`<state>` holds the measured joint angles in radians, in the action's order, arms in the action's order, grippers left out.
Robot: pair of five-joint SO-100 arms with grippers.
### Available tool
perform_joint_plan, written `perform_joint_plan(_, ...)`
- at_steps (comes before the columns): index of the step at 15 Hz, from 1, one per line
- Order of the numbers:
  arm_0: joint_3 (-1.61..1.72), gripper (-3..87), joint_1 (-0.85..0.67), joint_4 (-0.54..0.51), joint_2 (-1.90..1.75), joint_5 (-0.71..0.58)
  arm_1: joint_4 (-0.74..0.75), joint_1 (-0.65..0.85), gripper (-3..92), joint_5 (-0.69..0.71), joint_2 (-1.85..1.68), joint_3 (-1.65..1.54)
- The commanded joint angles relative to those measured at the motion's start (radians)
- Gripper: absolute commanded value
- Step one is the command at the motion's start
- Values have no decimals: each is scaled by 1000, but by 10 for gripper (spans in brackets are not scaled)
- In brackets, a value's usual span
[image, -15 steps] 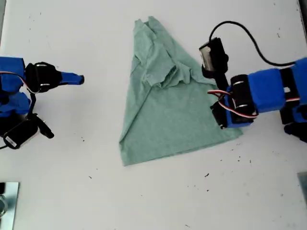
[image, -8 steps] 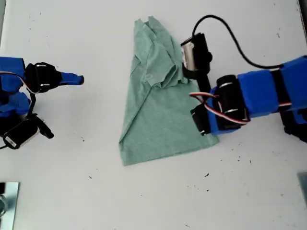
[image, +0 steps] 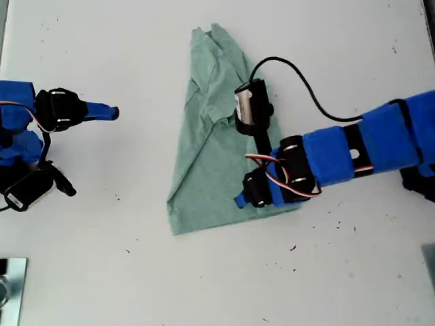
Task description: Fold t shirt
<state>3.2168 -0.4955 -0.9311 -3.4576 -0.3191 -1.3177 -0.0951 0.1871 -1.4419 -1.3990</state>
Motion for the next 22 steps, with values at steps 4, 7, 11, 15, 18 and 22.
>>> perform_joint_plan(4, 15, -2, 12, -11, -20, -9, -308, 55, 240, 114, -454, 52)
perform_joint_plan(7, 15, -2, 12, -11, -20, -11, -130, 272, 25, 250, -1026, -730)
perform_joint_plan(11, 15, -2, 12, -12, -20, -9, 67, 462, 25, 362, -1612, -1499)
perform_joint_plan(15, 14, -2, 20, -12, -17, -2, -21, 494, 25, 344, -1925, -1644)
perform_joint_plan(18, -9, -2, 91, -21, 9, 69, -26, 489, 25, 328, -1925, -1647)
perform_joint_plan(22, -568, -2, 319, -101, 660, 196, -26, 491, 25, 324, -1928, -1651)
